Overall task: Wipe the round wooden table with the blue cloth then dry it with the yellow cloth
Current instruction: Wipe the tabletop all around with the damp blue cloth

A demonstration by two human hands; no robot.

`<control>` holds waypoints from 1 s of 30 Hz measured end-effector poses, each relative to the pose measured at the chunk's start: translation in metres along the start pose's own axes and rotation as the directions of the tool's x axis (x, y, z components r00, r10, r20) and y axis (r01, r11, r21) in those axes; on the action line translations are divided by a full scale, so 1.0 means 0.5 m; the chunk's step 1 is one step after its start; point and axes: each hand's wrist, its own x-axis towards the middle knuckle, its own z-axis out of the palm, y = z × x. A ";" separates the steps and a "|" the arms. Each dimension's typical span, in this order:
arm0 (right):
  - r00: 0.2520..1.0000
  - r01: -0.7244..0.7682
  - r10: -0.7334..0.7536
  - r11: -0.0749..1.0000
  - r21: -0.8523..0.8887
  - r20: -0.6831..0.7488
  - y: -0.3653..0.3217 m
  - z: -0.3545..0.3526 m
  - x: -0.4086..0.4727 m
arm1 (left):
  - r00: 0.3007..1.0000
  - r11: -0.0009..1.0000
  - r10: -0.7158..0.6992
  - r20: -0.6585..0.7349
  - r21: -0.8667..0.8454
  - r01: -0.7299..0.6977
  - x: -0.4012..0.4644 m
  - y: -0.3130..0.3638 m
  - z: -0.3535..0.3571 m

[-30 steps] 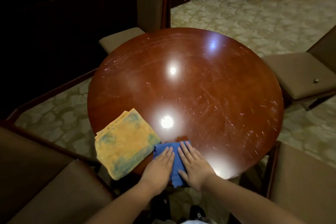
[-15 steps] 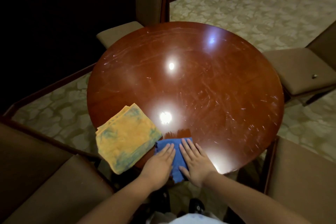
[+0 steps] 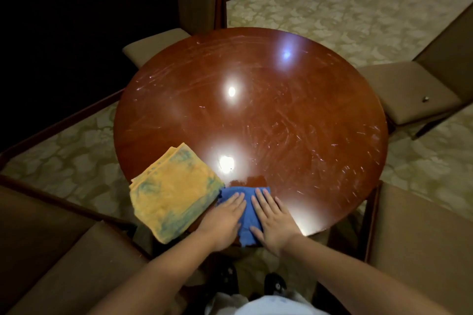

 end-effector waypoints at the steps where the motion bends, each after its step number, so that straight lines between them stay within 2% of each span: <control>1: 1.000 0.000 0.000 1.000 0.030 0.003 0.003 0.009 -0.013 | 1.000 0.999 0.028 0.004 0.025 -0.028 -0.017 0.006 0.006; 5: 1.000 0.018 -0.018 1.000 0.023 -0.024 0.017 0.003 -0.001 | 0.999 0.993 0.035 0.041 0.114 -0.040 0.001 -0.001 0.016; 9: 1.000 0.005 -0.007 0.984 -0.178 -0.007 0.033 -0.040 0.061 | 0.998 0.993 -0.010 0.054 0.121 0.004 0.079 -0.022 -0.002; 10: 1.000 -0.006 0.011 0.983 -0.183 0.027 0.033 -0.040 0.064 | 0.997 0.993 -0.029 0.067 0.117 0.021 0.085 -0.019 -0.001; 13: 0.999 -0.030 0.025 0.993 -0.114 -0.042 0.021 -0.020 0.034 | 0.997 0.998 -0.057 0.051 0.030 0.055 0.055 0.015 0.016; 15: 0.999 -0.038 0.037 0.999 -0.004 -0.029 0.013 0.003 0.007 | 1.000 1.000 -0.017 0.023 0.014 0.017 0.029 0.031 0.037; 16: 0.999 -0.028 0.029 0.999 0.018 -0.024 0.016 0.011 -0.001 | 0.999 0.999 -0.024 0.049 0.023 0.023 0.022 0.032 0.038; 18: 1.000 -0.010 0.010 1.000 0.010 -0.004 0.031 0.009 -0.003 | 0.998 0.998 -0.057 -0.015 0.028 0.058 0.028 0.028 0.032; 20: 1.000 0.003 -0.004 1.000 -0.022 -0.030 0.046 -0.015 0.020 | 0.999 0.999 -0.013 -0.034 0.036 0.014 0.046 0.013 0.030; 21: 1.000 0.002 -0.004 0.998 -0.068 -0.030 0.050 -0.031 0.037 | 0.999 0.999 -0.038 0.015 0.027 0.038 0.058 0.008 0.021; 24: 0.999 0.026 -0.033 0.964 -0.265 -0.021 0.055 -0.044 0.066 | 0.997 0.992 -0.082 -0.009 0.093 0.082 0.085 0.007 0.016; 26: 1.000 0.024 -0.020 0.973 -0.228 0.022 0.049 -0.040 0.046 | 0.996 0.993 -0.078 -0.030 0.089 0.080 0.064 0.022 0.023; 27: 0.997 0.030 -0.043 0.975 -0.219 -0.056 0.044 -0.030 0.024 | 0.997 0.993 -0.067 -0.026 0.091 0.069 0.044 0.033 0.029; 30: 0.997 0.020 -0.022 0.999 -0.031 -0.068 0.031 0.015 -0.054 | 0.997 1.000 0.015 0.075 0.016 -0.016 -0.011 0.065 0.075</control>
